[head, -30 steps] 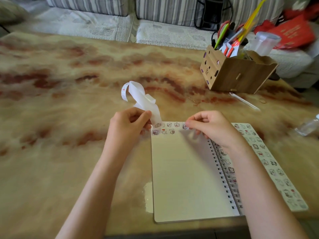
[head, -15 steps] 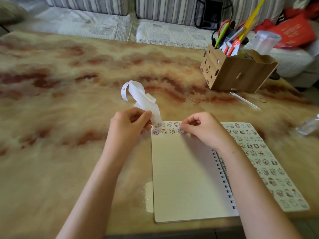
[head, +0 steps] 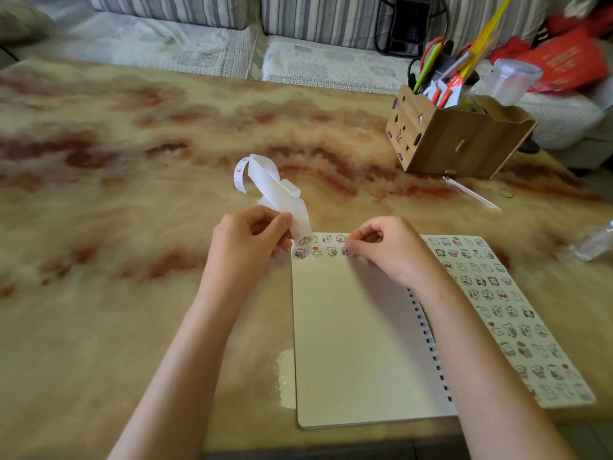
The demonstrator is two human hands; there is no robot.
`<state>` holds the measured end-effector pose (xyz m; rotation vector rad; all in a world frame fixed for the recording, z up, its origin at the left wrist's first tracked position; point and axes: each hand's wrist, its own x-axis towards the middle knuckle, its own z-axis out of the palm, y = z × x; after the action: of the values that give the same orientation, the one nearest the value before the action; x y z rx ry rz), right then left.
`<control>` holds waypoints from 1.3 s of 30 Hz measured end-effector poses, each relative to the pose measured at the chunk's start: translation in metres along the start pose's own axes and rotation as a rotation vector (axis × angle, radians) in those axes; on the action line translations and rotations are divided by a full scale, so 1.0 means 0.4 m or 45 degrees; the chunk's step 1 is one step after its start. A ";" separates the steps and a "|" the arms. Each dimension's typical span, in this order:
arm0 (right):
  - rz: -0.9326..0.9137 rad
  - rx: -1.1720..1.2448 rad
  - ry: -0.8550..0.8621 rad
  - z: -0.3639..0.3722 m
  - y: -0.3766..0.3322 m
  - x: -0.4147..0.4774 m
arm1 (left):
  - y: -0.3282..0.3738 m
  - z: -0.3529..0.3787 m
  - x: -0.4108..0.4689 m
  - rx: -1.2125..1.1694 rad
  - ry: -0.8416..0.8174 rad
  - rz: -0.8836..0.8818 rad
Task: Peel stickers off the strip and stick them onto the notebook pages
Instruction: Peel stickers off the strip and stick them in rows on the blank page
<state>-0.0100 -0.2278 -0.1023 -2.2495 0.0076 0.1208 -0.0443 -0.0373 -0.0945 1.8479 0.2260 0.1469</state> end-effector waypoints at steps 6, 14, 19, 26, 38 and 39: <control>-0.044 -0.056 0.053 0.009 0.007 0.001 | -0.001 0.000 -0.001 0.019 0.003 0.010; -0.120 -0.129 0.138 0.011 0.020 0.011 | -0.001 0.001 -0.002 0.004 -0.002 0.013; -0.127 -0.206 0.140 0.013 0.027 0.014 | -0.001 0.002 -0.003 0.014 -0.004 0.012; -0.110 -0.116 0.084 0.015 0.023 0.012 | 0.001 0.005 -0.003 0.001 -0.008 0.010; -0.078 -0.124 0.022 0.007 0.021 0.010 | 0.005 0.004 -0.004 0.013 -0.016 0.014; -0.078 -0.135 0.021 0.007 0.020 0.010 | 0.004 0.005 -0.004 0.014 -0.017 0.016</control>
<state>-0.0065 -0.2306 -0.1106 -2.3541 -0.0600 0.0706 -0.0452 -0.0400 -0.0934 1.8611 0.2061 0.1418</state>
